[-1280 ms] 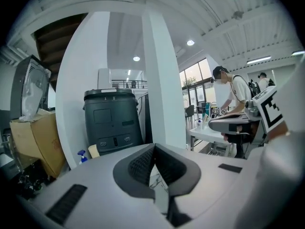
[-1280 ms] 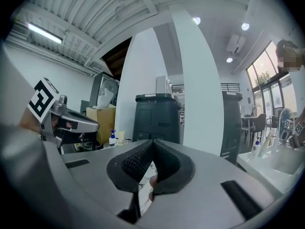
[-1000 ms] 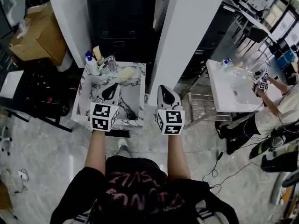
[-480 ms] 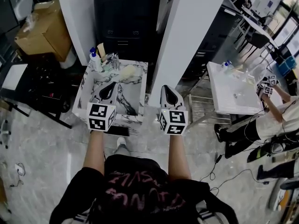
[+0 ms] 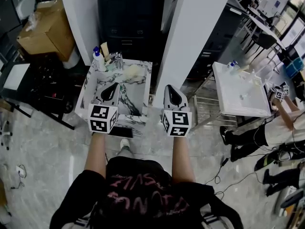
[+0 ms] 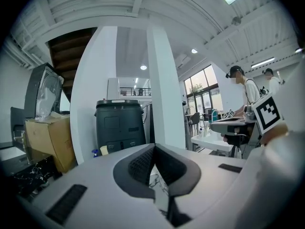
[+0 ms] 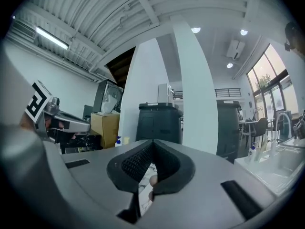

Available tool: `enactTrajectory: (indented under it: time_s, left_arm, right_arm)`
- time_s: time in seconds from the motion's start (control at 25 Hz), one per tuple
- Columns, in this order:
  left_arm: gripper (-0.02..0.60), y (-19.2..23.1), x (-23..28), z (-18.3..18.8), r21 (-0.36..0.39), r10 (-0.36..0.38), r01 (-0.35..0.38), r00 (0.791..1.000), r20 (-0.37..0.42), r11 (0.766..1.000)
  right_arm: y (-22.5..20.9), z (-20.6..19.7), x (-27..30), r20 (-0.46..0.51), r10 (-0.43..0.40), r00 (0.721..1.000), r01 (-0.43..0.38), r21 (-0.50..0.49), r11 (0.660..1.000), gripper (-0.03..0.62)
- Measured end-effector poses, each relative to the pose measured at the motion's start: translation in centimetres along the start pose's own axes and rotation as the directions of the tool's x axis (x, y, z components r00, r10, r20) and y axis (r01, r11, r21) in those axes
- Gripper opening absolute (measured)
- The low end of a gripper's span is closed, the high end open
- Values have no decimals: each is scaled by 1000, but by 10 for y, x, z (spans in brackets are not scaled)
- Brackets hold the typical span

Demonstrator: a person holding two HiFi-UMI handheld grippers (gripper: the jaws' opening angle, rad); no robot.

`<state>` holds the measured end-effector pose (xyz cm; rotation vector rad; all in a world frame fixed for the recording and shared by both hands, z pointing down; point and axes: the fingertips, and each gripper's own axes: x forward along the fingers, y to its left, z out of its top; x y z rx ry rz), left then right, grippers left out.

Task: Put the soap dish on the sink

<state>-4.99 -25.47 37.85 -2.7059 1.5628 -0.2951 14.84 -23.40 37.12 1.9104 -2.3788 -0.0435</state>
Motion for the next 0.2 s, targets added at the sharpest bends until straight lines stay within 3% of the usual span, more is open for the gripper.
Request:
enactTrajectory:
  time_s: [0.2]
  left_arm:
    - [15, -3, -2, 1, 8, -4, 4, 1000, 4, 1000]
  right_arm:
    - [1, -2, -2, 0, 4, 1000, -4, -8, 1000, 13]
